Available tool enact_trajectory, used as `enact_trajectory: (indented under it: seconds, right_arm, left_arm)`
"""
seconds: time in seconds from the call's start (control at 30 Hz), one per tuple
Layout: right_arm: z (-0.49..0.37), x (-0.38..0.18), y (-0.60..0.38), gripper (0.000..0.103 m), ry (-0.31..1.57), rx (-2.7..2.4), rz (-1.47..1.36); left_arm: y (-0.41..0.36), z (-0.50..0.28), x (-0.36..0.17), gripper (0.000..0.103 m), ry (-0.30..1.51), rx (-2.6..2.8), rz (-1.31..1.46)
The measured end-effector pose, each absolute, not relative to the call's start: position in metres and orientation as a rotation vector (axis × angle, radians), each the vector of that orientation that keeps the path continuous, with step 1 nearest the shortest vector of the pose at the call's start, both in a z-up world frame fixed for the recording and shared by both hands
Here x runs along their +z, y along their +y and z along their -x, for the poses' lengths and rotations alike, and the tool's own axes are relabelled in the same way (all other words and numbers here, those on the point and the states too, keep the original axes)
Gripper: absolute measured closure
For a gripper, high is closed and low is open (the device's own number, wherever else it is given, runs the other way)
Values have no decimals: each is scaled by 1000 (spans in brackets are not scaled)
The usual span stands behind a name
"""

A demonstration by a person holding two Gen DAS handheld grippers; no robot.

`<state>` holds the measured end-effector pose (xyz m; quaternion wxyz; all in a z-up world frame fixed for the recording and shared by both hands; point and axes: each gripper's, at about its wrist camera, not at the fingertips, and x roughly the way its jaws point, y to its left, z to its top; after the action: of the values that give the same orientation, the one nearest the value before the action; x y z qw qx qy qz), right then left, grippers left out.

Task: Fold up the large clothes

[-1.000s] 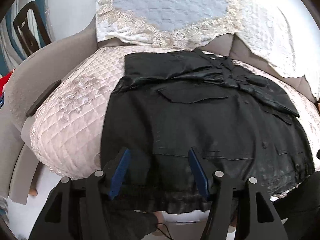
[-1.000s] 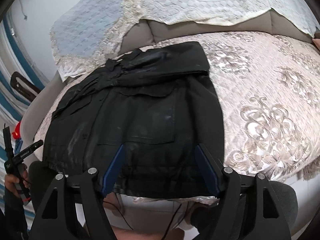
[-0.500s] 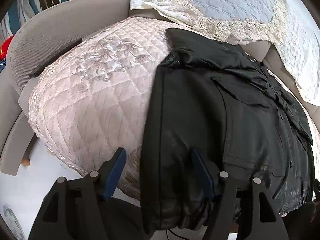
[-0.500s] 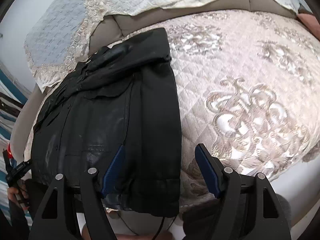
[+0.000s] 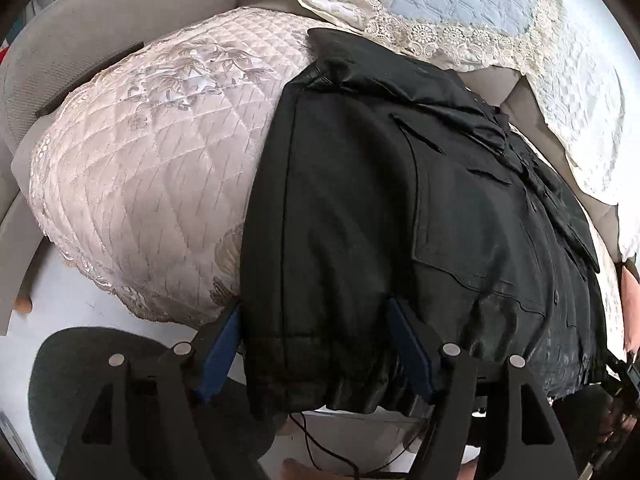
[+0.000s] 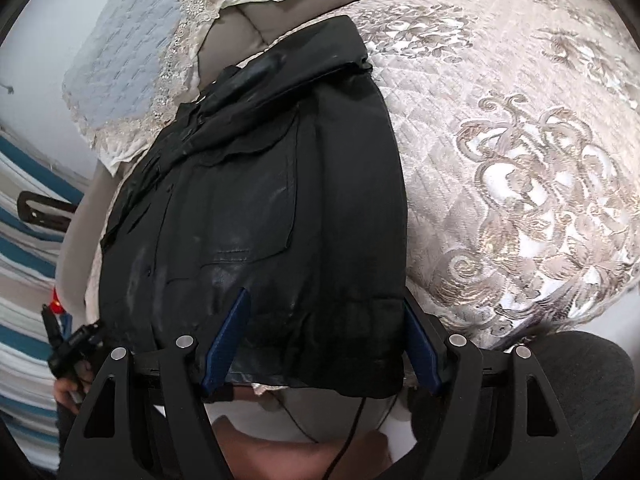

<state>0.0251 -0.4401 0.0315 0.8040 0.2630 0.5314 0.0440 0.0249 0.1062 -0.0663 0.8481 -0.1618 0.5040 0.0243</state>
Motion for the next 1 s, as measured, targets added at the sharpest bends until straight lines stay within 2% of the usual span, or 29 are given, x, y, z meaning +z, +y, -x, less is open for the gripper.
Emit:
enact_trajectory:
  seconds: [0.1,0.2,0.3,0.37,0.43,0.47,0.5,0.53,0.57,0.6,1.0]
  right_arm:
    - [-27,31,-440,33,1145,96,-572]
    - [-27,32,-439,42,1166,84,-542]
    - [-27,33,-438,59,1184,103,-539]
    - [-26,31,-437,75,1194,130,-546]
    - [-27,27,-433,83,1199,159,-551]
    - [-27,27,-432,88,1197,161,-549]
    - [-28,27,-431,90,1192,168,-551]
    - [-28,29,-431,92,1186,184,-557]
    - [-30,31,-430,92,1176,196,-559]
    - [-30,34,-429,93,1163,211,-565]
    - [-34,98,-449,95,930,379,-713]
  left_arm:
    - [108,-21,-67,32,1048,57,369]
    - [114,-17,-68,39,1048,58,390]
    - [122,-14,-71,45,1054,58,443]
    - [122,-15,-72,49,1052,63,451]
    - [121,-15,-71,53,1053,62,446]
    - [121,-16,-71,59,1054,60,444]
    - [121,-15,-70,64,1054,54,445]
    - [123,-15,-67,79,1050,43,456]
    - [125,-15,-65,88,1044,24,477]
    - [128,-13,-61,91,1039,12,493]
    - [142,-23,32,95,773,-179,597]
